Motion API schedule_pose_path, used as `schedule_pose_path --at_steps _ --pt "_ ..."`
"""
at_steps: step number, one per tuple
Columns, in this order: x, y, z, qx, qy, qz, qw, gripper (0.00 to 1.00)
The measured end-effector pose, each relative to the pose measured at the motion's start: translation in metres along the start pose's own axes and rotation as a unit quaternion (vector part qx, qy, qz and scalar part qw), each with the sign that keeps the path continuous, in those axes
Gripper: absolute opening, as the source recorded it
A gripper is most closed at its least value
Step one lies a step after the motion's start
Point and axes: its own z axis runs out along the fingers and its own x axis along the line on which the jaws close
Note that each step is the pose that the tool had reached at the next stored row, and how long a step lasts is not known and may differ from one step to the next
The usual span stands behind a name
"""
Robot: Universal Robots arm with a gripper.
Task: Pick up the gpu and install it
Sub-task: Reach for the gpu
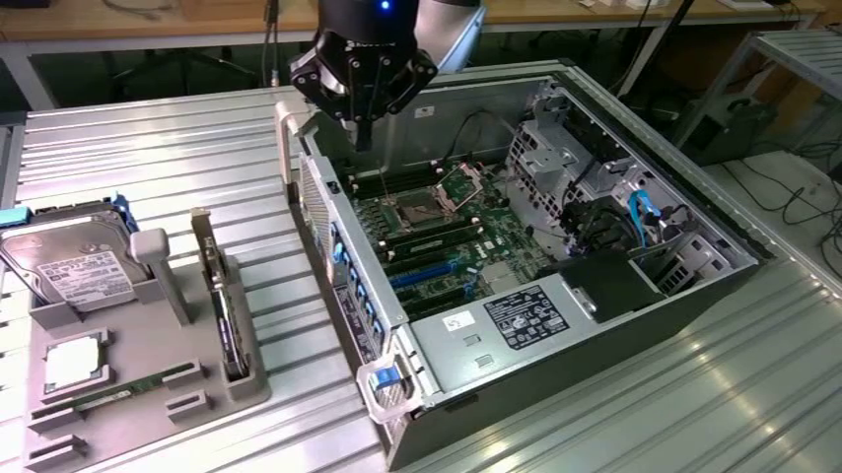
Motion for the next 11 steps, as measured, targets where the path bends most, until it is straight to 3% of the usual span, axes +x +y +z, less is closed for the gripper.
schedule_pose_path --at_steps 11 --pt "0.015 -0.0065 0.0002 -0.0007 0.0014 -0.03 0.9996 0.11"
